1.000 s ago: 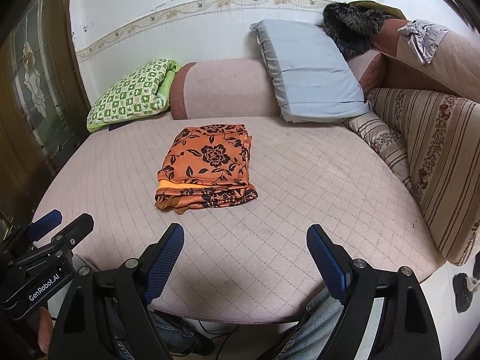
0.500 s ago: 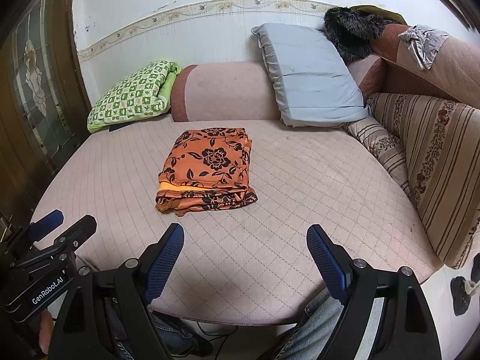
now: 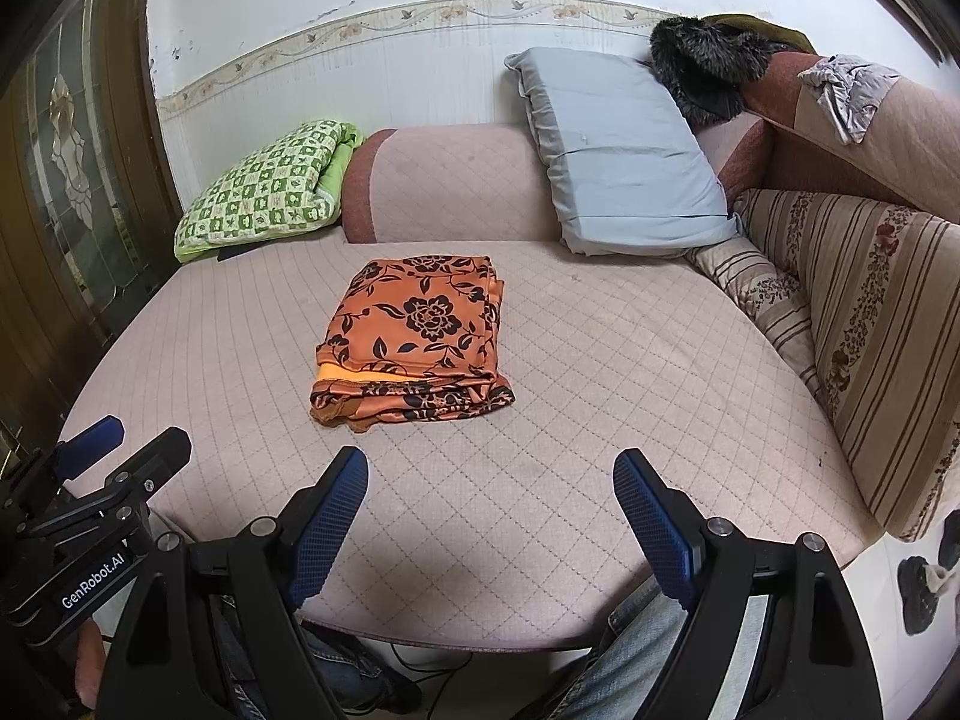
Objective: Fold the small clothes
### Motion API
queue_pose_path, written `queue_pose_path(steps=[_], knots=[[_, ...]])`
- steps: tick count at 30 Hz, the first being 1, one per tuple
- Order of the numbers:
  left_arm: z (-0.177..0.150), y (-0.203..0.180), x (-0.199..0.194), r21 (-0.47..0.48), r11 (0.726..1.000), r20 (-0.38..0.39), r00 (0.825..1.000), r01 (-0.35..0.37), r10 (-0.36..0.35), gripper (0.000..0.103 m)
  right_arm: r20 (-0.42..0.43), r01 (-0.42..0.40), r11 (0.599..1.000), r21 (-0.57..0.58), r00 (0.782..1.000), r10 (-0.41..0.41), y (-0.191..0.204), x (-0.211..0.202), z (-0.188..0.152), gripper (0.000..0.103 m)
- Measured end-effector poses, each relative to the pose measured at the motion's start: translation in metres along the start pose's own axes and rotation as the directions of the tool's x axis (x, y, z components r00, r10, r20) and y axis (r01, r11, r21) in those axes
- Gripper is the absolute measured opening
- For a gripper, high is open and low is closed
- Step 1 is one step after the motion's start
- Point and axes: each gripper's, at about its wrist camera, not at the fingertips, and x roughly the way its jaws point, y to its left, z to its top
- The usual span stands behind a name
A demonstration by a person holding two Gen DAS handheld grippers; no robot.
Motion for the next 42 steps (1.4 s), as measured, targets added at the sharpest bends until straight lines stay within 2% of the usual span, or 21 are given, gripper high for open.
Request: queue_pose_path(steps=[42], knots=[[0.0, 0.006, 0.004, 0.007, 1.0, -0.003, 1.0, 0.007, -0.007, 0.072, -0.008, -0.013, 1.0, -0.019, 1.0, 0.013, -0.012, 0.01, 0.007, 0.086]])
